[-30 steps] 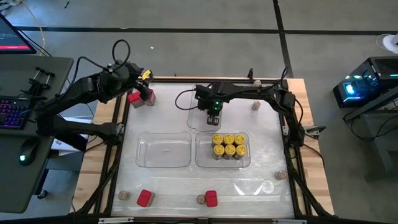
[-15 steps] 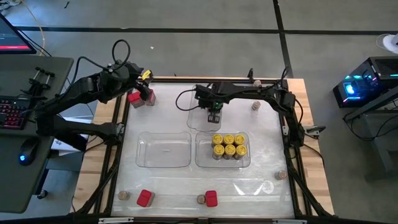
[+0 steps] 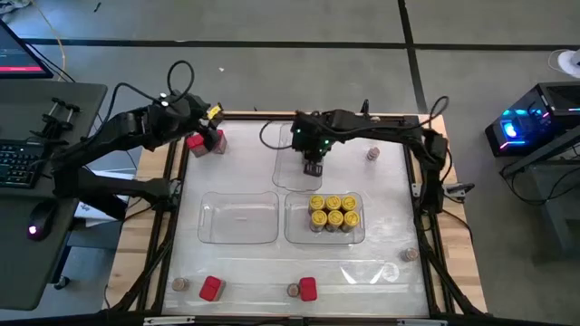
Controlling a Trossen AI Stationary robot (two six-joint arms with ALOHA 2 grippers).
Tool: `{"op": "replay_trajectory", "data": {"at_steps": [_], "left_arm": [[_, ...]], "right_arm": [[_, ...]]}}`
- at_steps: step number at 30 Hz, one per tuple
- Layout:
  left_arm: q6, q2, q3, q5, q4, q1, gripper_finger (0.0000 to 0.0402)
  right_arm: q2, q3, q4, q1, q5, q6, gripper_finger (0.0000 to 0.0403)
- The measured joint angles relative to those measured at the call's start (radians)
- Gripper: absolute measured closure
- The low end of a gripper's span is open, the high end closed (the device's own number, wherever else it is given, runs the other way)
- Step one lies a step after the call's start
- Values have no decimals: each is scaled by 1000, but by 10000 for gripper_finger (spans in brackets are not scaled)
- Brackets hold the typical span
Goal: Sort spices by type
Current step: Put the red seasoning can into the top transparent bin
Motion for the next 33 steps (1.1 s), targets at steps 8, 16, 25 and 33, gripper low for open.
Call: {"op": "replay_trajectory", "data": {"at_steps": [8,16,25,33], "left_arm": [[-165,180,2,156,-19,203,153],[-214,527,0,298,-197,460,153],[-235,634,0,376,-150,534,154],[-263,633,-1,390,-198,607,154]], "right_arm": [[-113,0,151,-58,0,202,402],[-160,0,162,-101,-12,256,402],[-160,0,161,-105,-56,254,402],[-159,0,139,-105,-60,253,402]]}}
